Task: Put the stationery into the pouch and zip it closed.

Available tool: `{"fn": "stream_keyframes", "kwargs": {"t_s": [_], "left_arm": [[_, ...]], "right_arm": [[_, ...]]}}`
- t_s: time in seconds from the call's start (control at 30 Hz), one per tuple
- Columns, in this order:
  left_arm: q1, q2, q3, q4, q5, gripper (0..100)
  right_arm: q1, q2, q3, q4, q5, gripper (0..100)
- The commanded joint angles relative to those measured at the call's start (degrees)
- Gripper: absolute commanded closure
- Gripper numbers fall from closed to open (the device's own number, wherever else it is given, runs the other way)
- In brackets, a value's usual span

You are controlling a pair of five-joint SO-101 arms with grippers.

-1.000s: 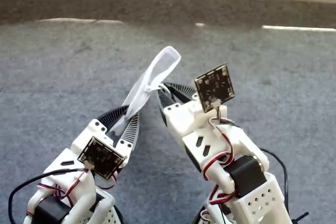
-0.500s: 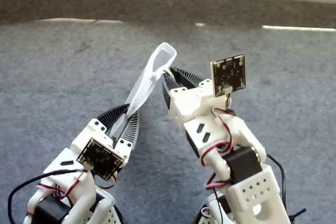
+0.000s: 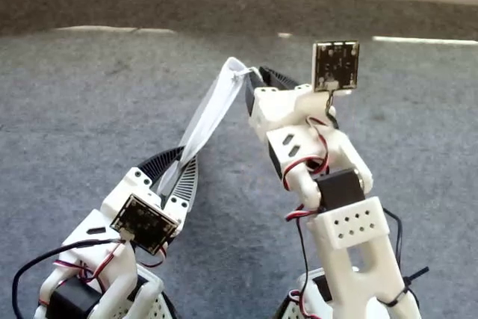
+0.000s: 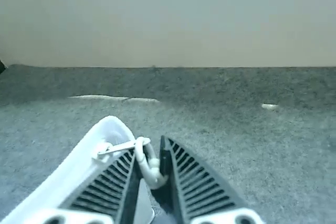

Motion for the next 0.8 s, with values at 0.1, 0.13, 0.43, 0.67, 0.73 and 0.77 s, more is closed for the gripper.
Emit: {"fn": "stream_keyframes", "kwargs": {"t_s": [0.1,0.13,0.43,0.67,0.73,0.77], "left_arm": [[-0.84,-0.57,-0.31,2.29,-0.09,100],[-0.84,-0.57,-0.31,2.29,-0.09,100],[-0.84,-0.57,-0.31,2.29,-0.09,100],[-0.84,-0.57,-0.31,2.2,-0.09,100],[-0.84,-0.57,-0.31,2.11,-0.09,100],[-0.84,-0.57,-0.31,2.11,-0.09,100]], "right_arm": [[9.71,9.54,-7.6,-2.24,-1.23,99.5],[9.98,10.68,-8.13,-2.24,-1.85,99.5],[12.88,13.14,-8.84,-1.89,-3.87,99.5],[17.36,13.41,-8.48,-1.89,-5.63,99.5],[18.42,13.14,-8.48,-1.89,-7.12,99.5],[18.51,13.05,-8.48,-1.8,-7.21,99.5]]}}
